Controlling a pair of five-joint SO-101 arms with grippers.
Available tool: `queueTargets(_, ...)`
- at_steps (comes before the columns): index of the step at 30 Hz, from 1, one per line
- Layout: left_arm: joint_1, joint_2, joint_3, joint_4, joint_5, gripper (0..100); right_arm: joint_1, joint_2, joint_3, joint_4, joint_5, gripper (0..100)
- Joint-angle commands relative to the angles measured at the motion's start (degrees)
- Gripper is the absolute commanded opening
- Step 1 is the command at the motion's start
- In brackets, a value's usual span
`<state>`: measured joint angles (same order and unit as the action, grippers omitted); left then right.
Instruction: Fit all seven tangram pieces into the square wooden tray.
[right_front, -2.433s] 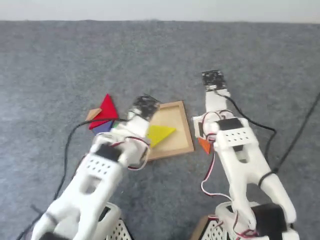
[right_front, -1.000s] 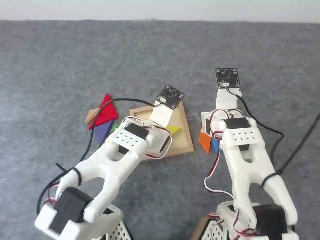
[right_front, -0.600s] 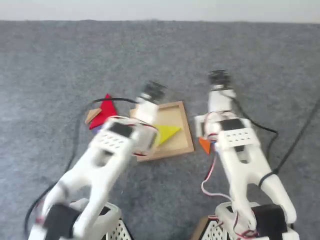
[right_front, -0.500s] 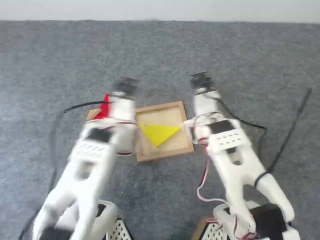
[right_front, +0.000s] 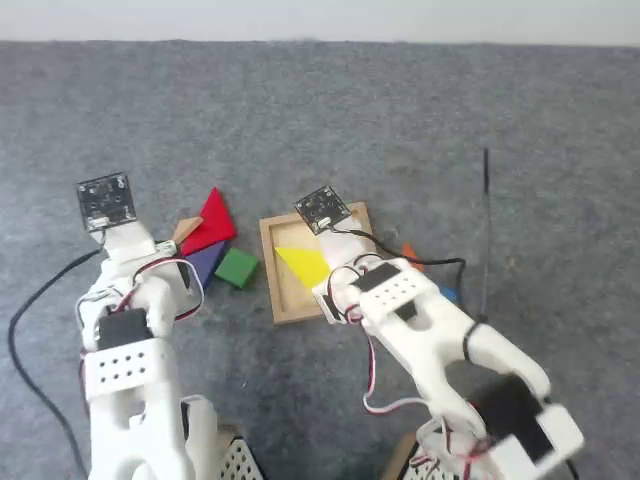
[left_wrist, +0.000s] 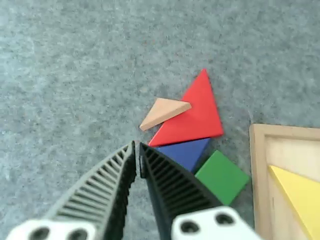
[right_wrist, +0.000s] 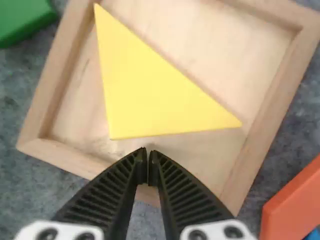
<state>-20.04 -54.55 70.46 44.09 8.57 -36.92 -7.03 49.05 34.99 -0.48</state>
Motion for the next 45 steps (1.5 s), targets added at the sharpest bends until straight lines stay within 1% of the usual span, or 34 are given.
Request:
queueTargets(1, -0.35, 3.87, -2.51, -1.85, 0.44, 1, -0.48, 1.45, -5.71, 1.89, -0.62, 0.7)
queueTargets(7, -0.35, 4.04, -2.42, -3.25, 0.26, 1, -0.13, 2.15, -7.30, -0.66, -0.35, 0.7)
queueTargets(12, -0.35, 3.78, -1.71, -3.43, 0.26, 1, 2.15, 2.51, -7.38, -4.26, -0.35, 0.7)
queueTargets(15, -0.35, 3.78, -1.71, -3.43, 0.26, 1, 3.65, 2.59, -7.38, -8.13, -0.35, 0.7)
queueTargets(21, -0.35, 3.78, -1.71, -3.43, 0.26, 1, 7.96, 2.59, -7.38, -13.58, -0.35, 0.7)
queueTargets(23, -0.35, 3.78, -1.71, -3.60, 0.26, 1, 8.13, 1.45, -7.38, -10.51, -0.26, 0.7)
queueTargets(24, -0.35, 3.78, -1.80, -3.60, 0.26, 1, 6.55, 0.22, -7.82, -7.60, -0.26, 0.7)
queueTargets(27, -0.53, 3.78, -1.89, -3.69, 0.26, 1, -1.36, -3.91, -8.26, -1.45, -0.26, 0.7)
queueTargets(29, -1.23, 4.13, -1.63, -3.69, 0.53, 1, -6.46, -5.23, -7.82, -0.04, -0.26, 0.7)
queueTargets(32, -1.41, 4.13, -1.63, -3.78, 0.53, 1, -10.07, -4.79, -5.98, -2.24, -0.35, 0.7)
queueTargets(37, -1.41, 4.13, -1.63, -3.78, 0.53, 1, -8.92, 2.07, -6.33, -6.81, -0.62, 0.7)
queueTargets(41, -1.49, 4.13, -1.63, -3.78, 0.53, 1, -7.52, 7.52, -12.57, -0.40, -0.62, 0.7)
queueTargets(43, -1.49, 4.13, -1.63, -3.87, 0.53, 1, -6.90, 8.92, -15.56, 4.44, -0.44, 0.7)
queueTargets(45, -1.49, 4.13, -1.63, -3.87, 0.53, 1, -6.55, 9.27, -17.14, 6.90, -0.35, 0.7)
